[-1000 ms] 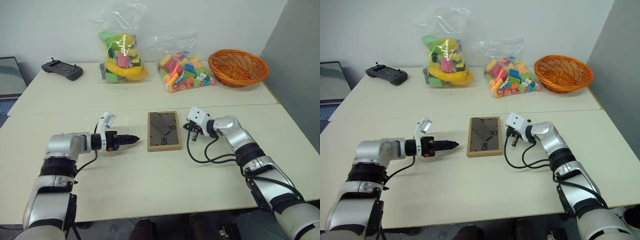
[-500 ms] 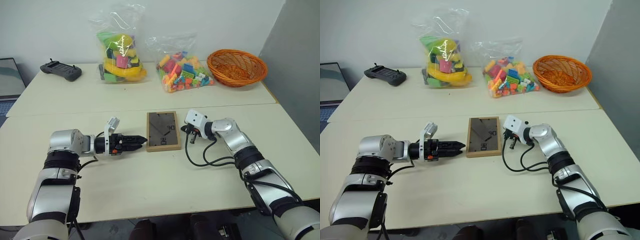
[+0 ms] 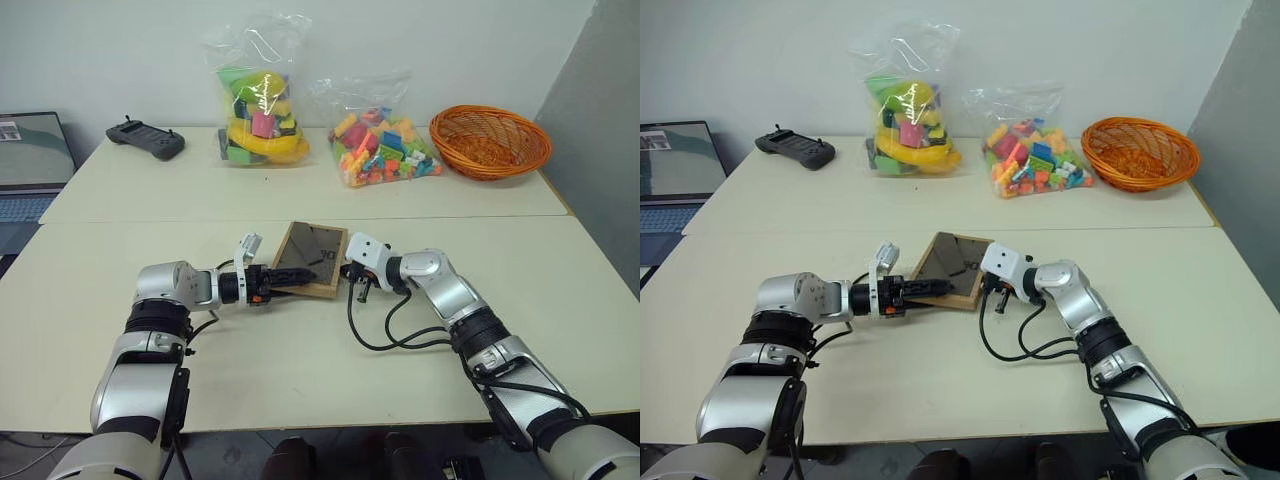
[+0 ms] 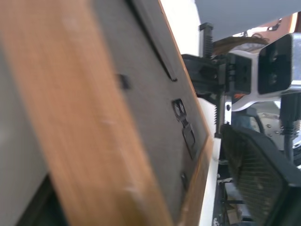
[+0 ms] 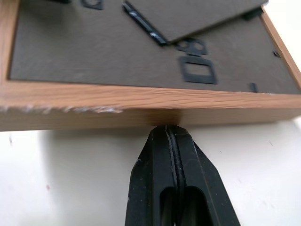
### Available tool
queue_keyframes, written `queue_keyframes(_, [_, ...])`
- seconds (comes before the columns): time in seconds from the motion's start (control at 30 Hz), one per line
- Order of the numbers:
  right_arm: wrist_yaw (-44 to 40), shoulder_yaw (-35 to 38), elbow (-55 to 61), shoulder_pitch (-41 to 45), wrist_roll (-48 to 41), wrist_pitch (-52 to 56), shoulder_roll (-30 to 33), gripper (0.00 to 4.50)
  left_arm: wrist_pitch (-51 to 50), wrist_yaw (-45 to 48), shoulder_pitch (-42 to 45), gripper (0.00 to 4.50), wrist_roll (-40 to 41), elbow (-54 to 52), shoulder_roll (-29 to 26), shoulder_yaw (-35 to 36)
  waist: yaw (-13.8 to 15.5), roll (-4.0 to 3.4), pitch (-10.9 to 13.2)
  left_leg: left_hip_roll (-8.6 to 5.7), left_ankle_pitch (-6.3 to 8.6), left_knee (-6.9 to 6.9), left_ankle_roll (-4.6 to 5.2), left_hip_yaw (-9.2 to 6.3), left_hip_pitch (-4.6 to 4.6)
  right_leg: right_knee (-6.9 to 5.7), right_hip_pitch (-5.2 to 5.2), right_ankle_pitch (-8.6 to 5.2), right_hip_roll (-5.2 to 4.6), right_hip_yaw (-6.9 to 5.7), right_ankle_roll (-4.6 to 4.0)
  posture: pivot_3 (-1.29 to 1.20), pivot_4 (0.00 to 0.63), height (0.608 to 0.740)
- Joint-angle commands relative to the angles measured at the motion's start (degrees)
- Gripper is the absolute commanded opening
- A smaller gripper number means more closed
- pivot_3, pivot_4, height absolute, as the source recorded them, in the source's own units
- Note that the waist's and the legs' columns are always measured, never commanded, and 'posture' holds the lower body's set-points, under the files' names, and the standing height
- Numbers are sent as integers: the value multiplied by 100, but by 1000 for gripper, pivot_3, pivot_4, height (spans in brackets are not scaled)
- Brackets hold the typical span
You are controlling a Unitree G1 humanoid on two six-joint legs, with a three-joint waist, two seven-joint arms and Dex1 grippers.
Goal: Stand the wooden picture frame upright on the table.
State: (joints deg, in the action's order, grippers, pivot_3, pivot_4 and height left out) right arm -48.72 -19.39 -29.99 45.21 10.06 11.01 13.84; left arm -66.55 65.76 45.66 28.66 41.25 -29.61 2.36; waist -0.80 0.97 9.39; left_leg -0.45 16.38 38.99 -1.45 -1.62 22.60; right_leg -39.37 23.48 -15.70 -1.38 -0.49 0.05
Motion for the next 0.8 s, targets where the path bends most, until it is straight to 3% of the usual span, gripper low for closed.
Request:
queue_keyframes(0.03, [42, 91, 236, -90, -24, -73, 184, 0, -120, 84, -144, 2923, 99, -121, -81, 48, -42, 0, 0, 0, 0, -1, 0, 0, 1, 0, 1, 0, 0, 0, 0, 0, 150, 740])
queue_keyframes(0.27, [209, 580, 286, 76, -267, -134, 653, 0, -794, -345, -283, 1456, 716, -1104, -28, 730, -91, 1, 1, 5, 0, -2, 0, -4, 19, -4, 20, 0, 3, -2, 0, 0, 150, 740])
queue_keyframes(0.4, [-161, 1039, 765, 307, -828, 413, 850, 0, -1257, -976, -386, 1339, 1129, -1926, 238, 1333, -101, 2, 2, 6, 0, -2, 0, -1, 25, -5, 29, 0, 3, 4, 0, 0, 150, 740])
queue_keyframes(0.47, [-567, 1473, 1246, 576, -1680, 1645, 855, 0, -1367, -1372, -438, 1339, 1374, -2547, 510, 1680, -102, 2, 3, 8, 0, -3, 0, 0, 27, -6, 32, 0, 3, 3, 0, 0, 150, 740])
queue_keyframes(0.57, [-767, 2077, 1670, 1127, -2828, 3241, 724, 537, -1430, -1842, -558, 1339, 1682, -3377, 898, 2008, -98, 2, 5, 10, 0, -3, 0, 0, 30, -7, 34, 0, 4, 2, 0, 0, 150, 740])
queue_keyframes(0.8, [-641, 2059, 1580, 1692, -3354, 3865, 501, 2230, -1359, -2577, -773, 1339, 2162, -4245, 1410, 2348, -91, 3, 4, 10, 1, -8, 0, 0, 27, -5, 35, 0, 3, 6, -1, 0, 150, 740])
